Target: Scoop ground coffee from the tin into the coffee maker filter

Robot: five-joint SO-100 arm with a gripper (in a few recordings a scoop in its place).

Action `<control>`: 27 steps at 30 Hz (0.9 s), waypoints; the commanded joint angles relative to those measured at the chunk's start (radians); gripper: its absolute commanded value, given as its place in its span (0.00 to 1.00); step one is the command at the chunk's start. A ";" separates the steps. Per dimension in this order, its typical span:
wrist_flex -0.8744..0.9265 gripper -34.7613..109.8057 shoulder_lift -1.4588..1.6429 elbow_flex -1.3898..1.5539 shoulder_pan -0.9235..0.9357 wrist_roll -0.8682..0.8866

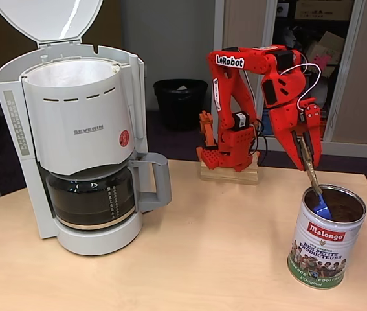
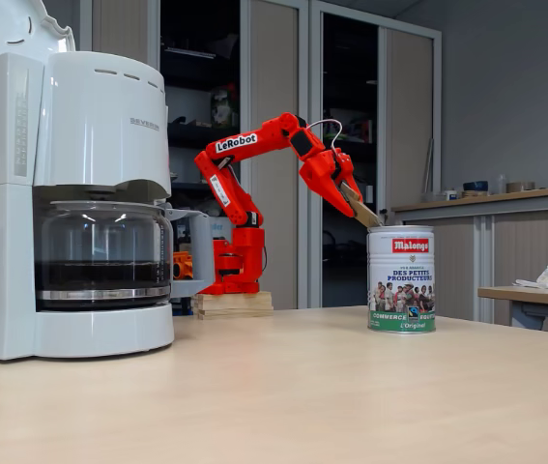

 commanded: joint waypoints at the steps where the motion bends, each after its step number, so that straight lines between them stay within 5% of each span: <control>1: 0.041 0.24 -0.008 -0.023 0.029 -0.032; 12: 0.184 0.24 -0.055 -0.117 0.118 -0.058; 27: 0.215 0.24 -0.405 -0.290 -0.041 -0.014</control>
